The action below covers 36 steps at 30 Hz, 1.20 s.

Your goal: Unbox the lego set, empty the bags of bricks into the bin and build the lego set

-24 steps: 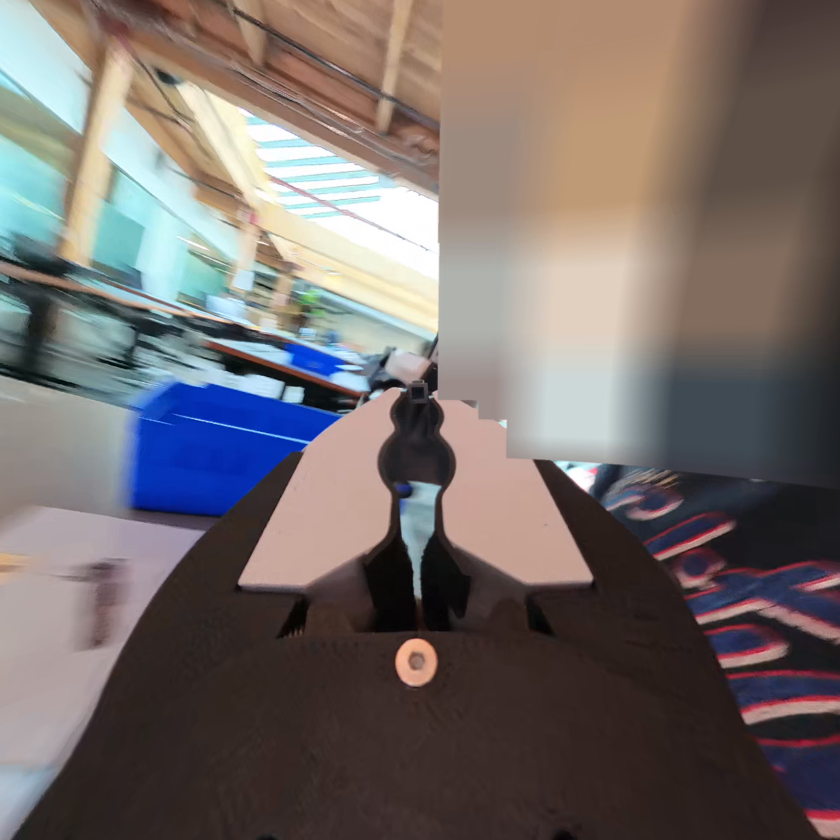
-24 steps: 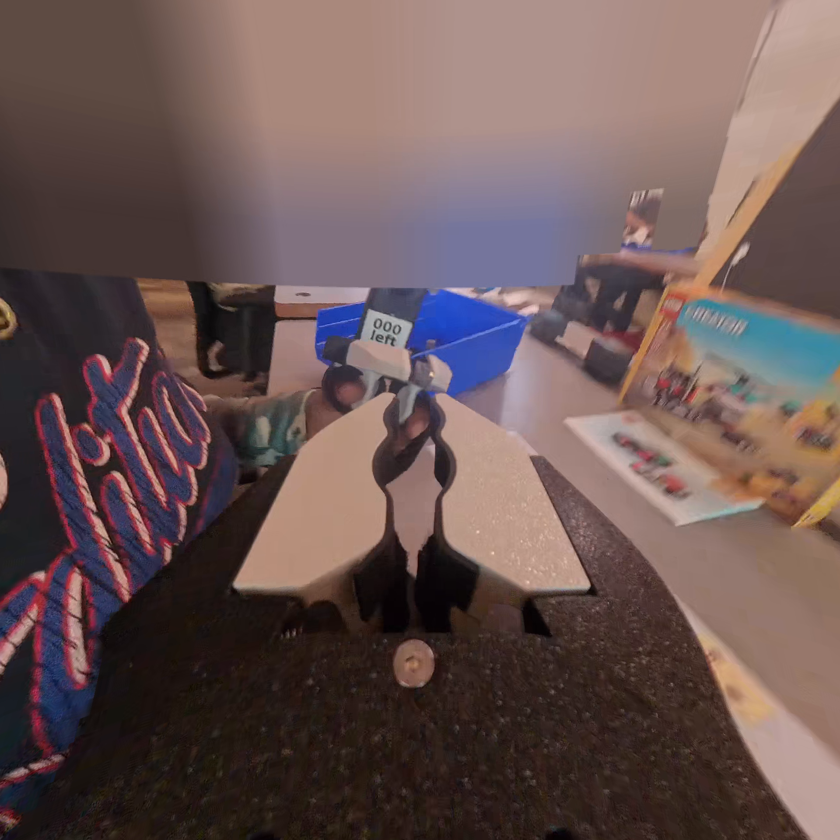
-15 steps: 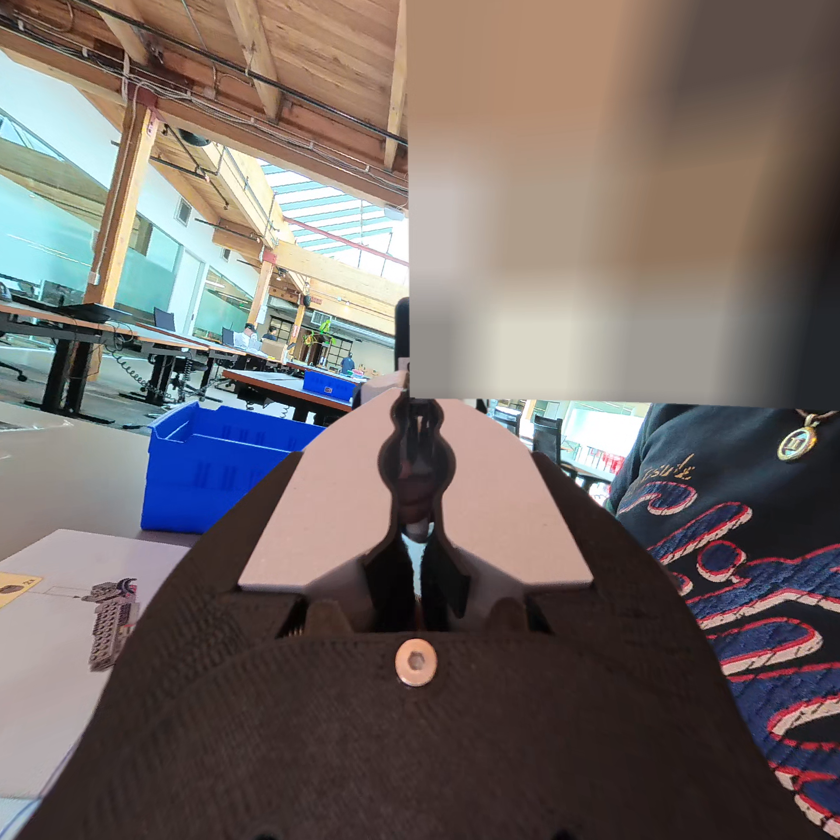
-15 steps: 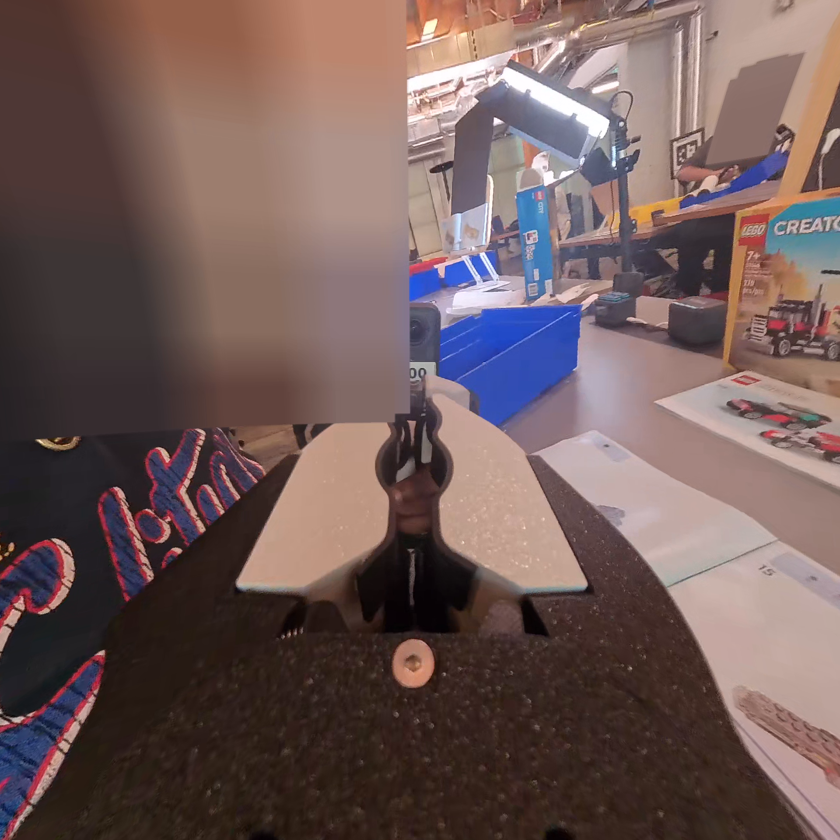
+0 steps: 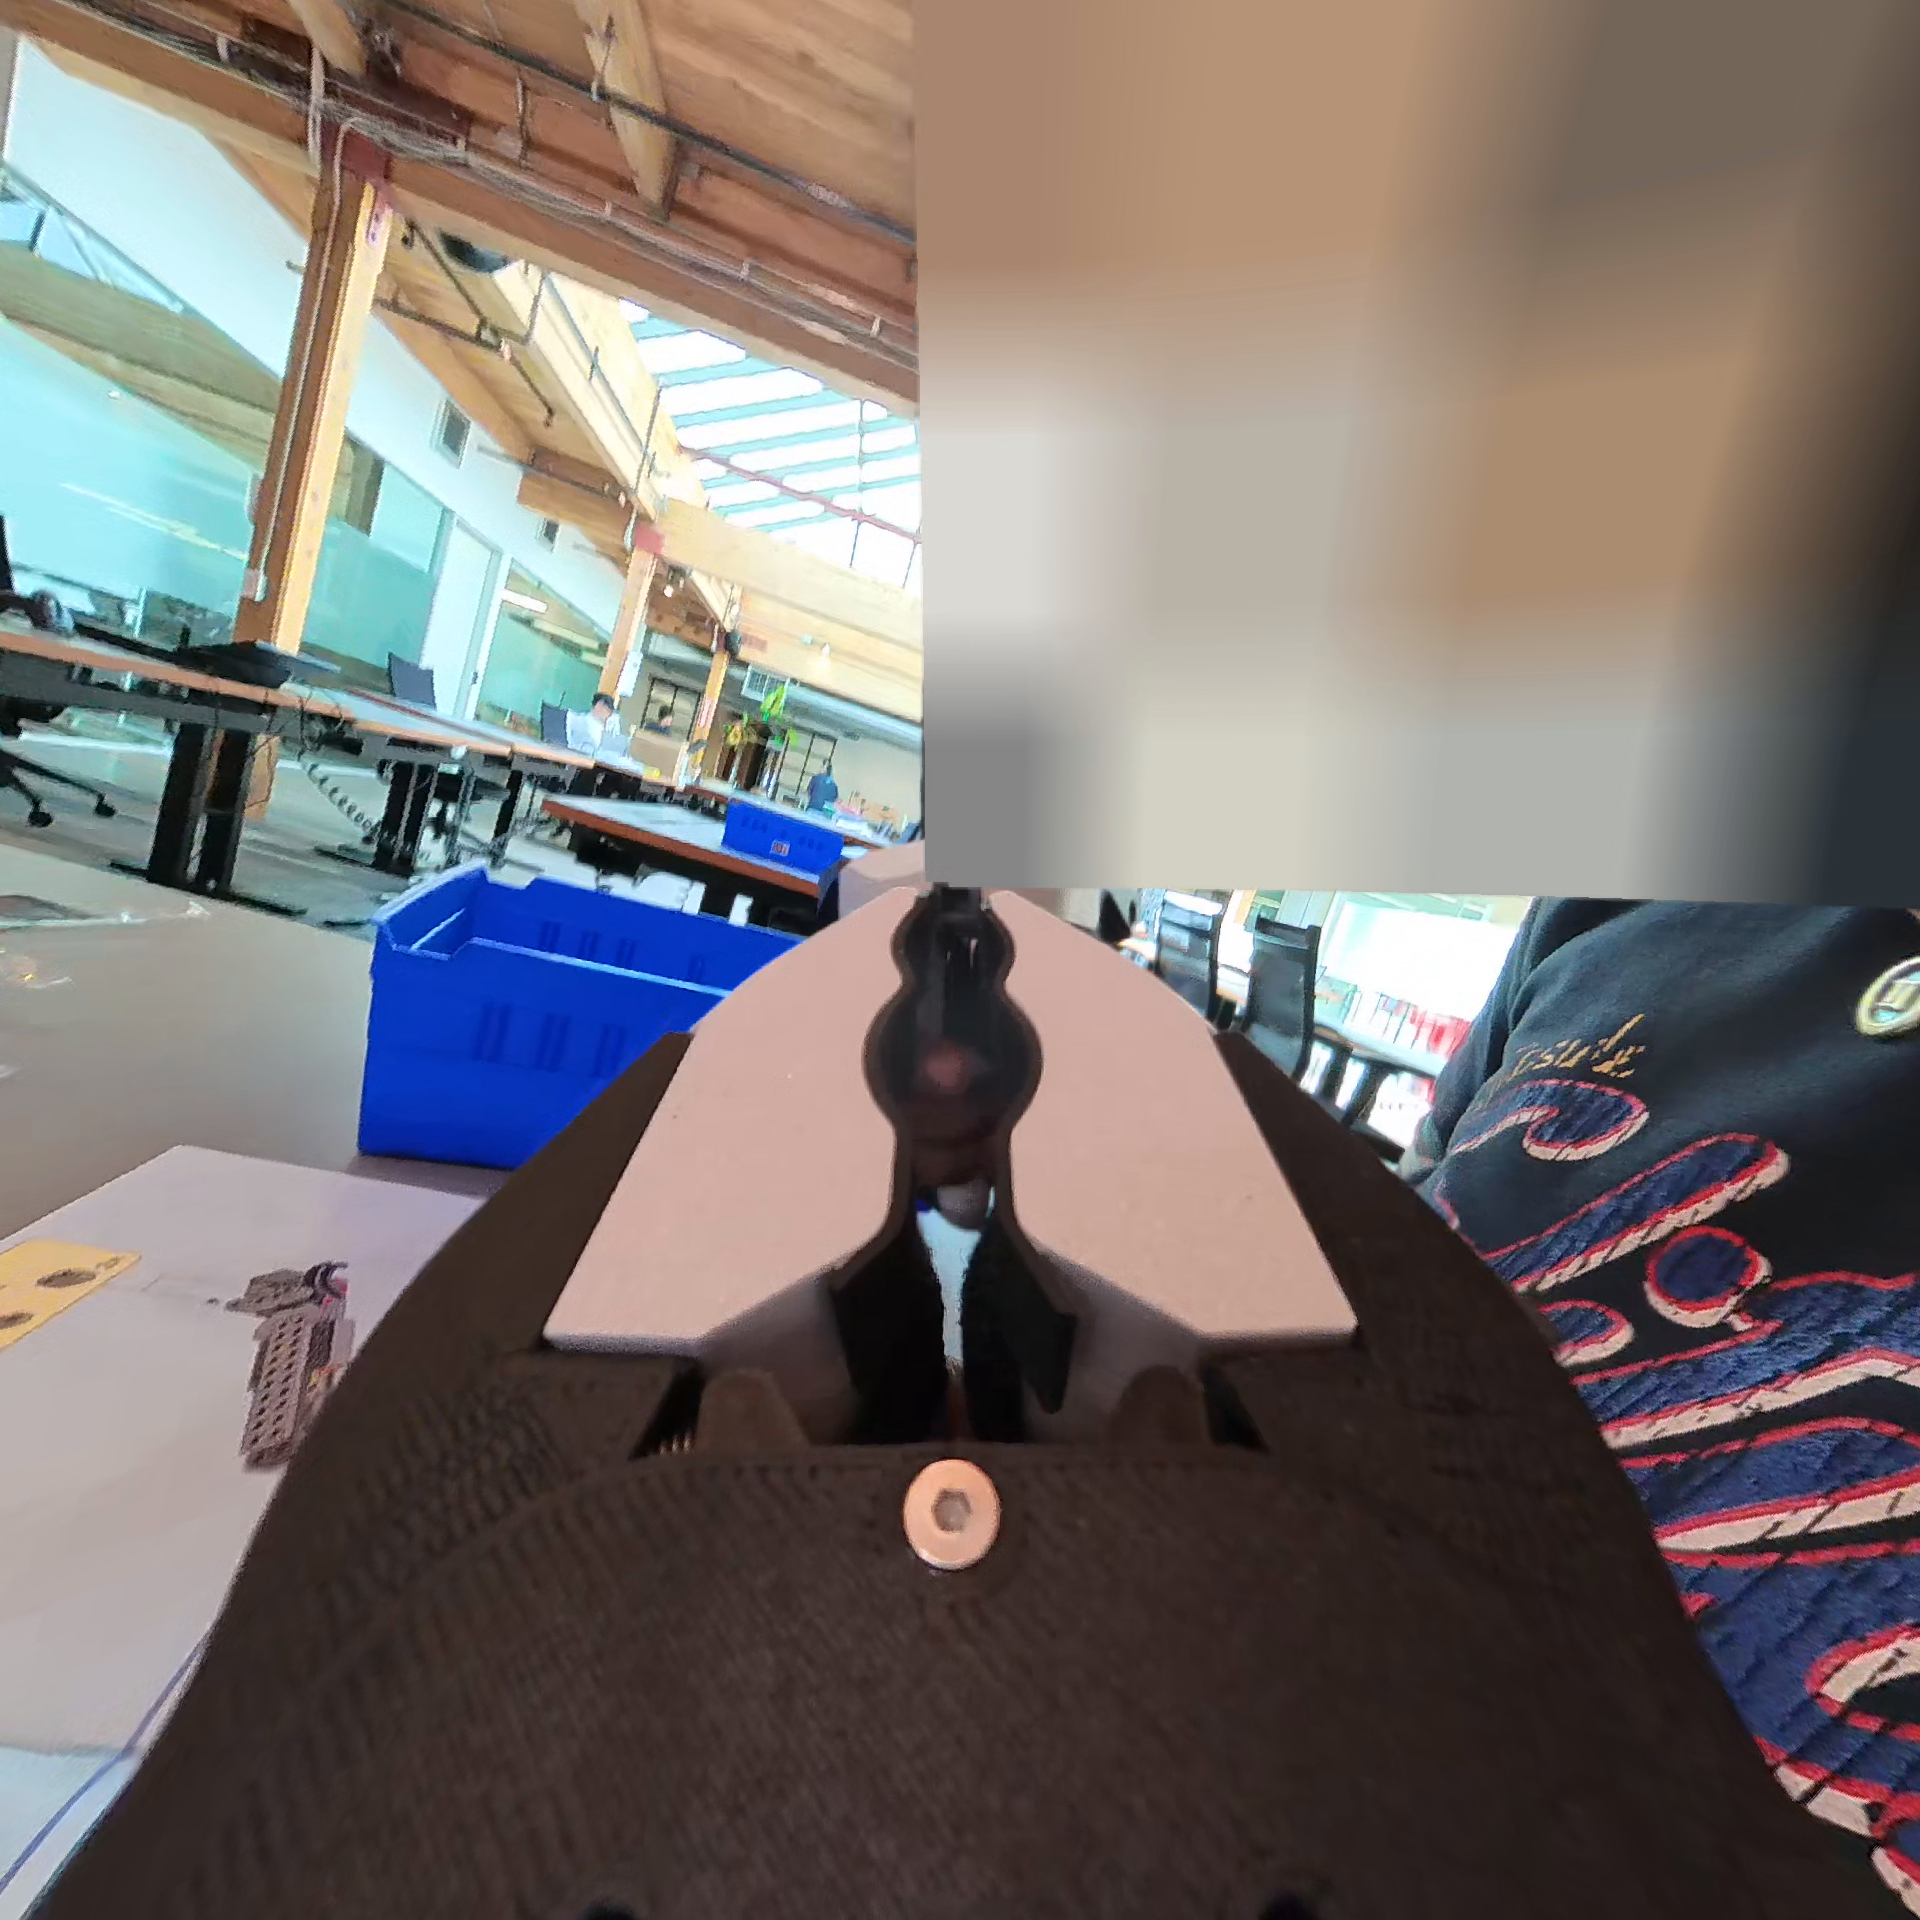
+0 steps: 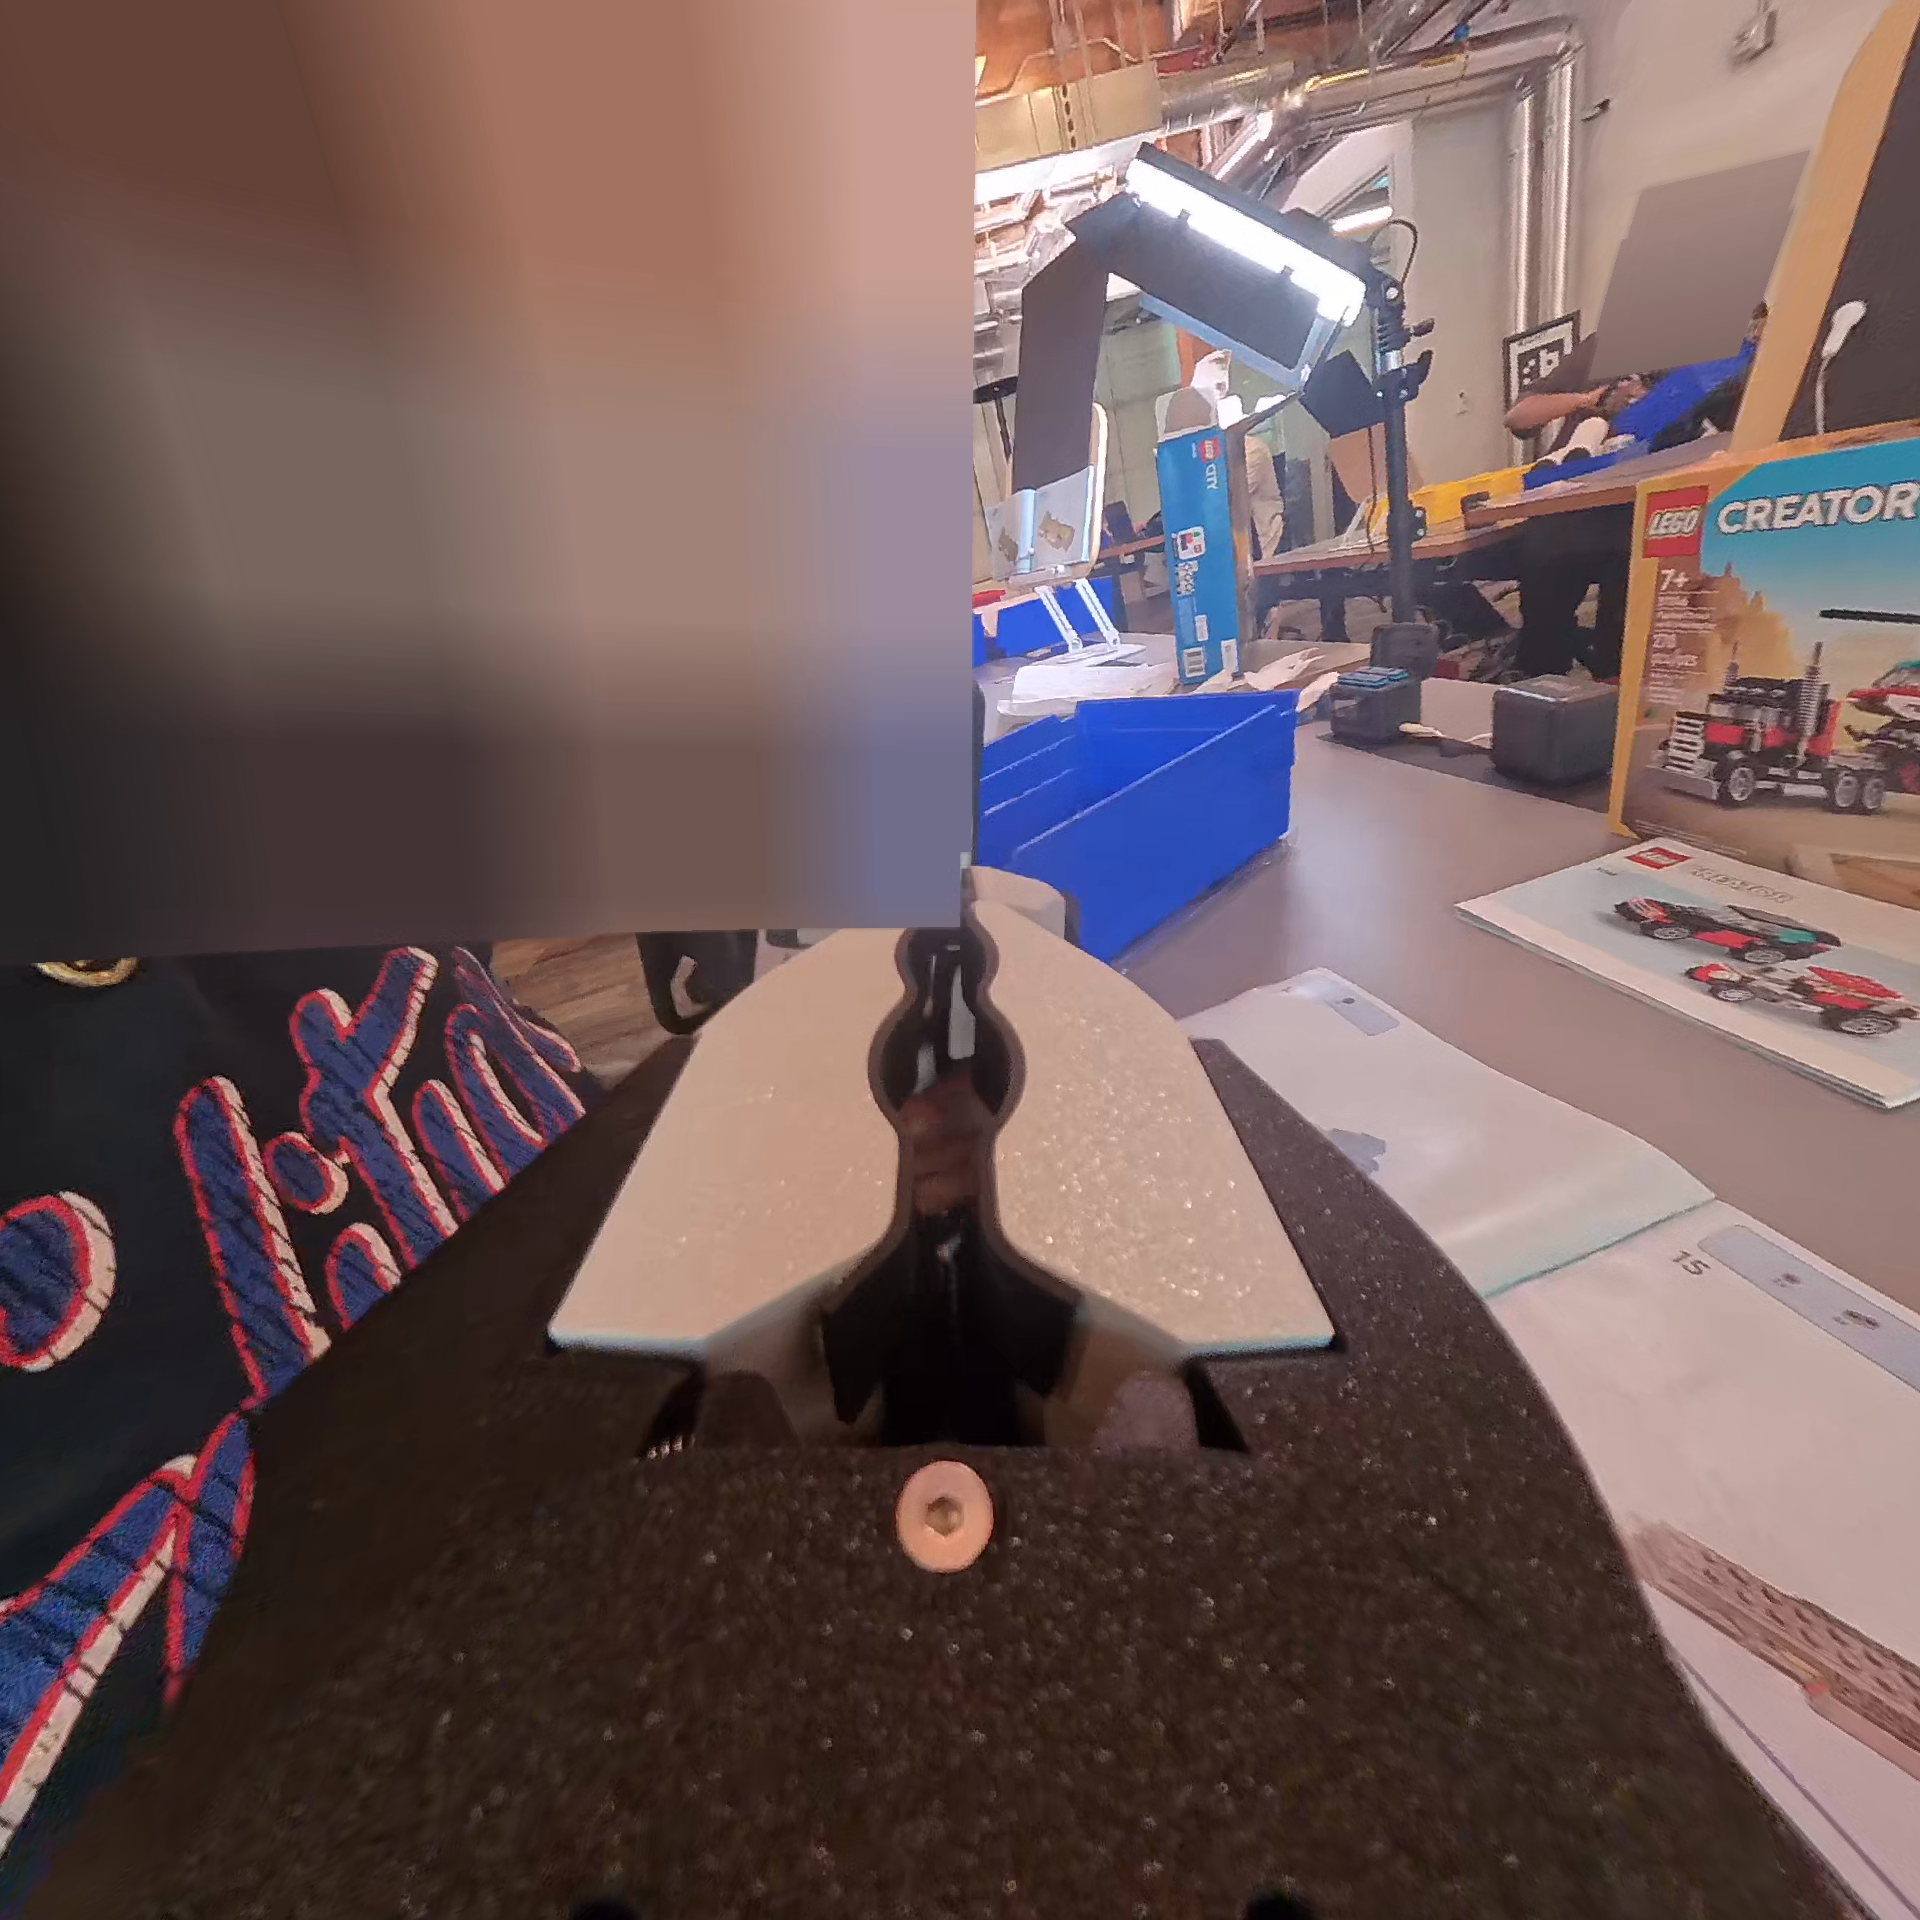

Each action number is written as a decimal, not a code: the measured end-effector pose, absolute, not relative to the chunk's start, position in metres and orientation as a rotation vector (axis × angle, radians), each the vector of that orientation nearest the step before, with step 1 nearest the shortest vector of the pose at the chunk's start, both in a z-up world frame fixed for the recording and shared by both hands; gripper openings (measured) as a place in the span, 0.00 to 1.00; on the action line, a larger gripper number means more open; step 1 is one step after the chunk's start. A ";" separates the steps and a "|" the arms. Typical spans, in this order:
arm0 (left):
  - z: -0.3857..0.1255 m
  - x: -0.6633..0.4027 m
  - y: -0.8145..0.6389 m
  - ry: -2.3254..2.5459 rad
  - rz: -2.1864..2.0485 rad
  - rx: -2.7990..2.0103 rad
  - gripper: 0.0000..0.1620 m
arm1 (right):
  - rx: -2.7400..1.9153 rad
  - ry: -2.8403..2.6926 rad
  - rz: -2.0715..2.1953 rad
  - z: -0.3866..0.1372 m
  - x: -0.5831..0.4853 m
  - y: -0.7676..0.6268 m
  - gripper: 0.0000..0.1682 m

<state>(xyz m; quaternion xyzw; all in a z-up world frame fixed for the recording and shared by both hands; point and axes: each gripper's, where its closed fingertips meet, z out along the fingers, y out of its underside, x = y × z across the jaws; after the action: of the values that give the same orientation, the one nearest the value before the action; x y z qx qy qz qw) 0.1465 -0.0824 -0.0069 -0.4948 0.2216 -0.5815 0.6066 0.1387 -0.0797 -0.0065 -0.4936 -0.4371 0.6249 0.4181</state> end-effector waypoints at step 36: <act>-0.181 0.132 -0.052 1.167 -0.589 -2.012 0.14 | -1.969 -1.352 0.797 -0.146 0.218 -0.030 0.03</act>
<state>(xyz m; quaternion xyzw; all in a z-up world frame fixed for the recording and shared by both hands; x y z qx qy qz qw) 0.1325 -0.0521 -0.1808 -0.7815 0.4532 -0.2288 0.3627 0.2175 -0.0303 -0.1456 -0.7443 -0.5111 0.3011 0.3067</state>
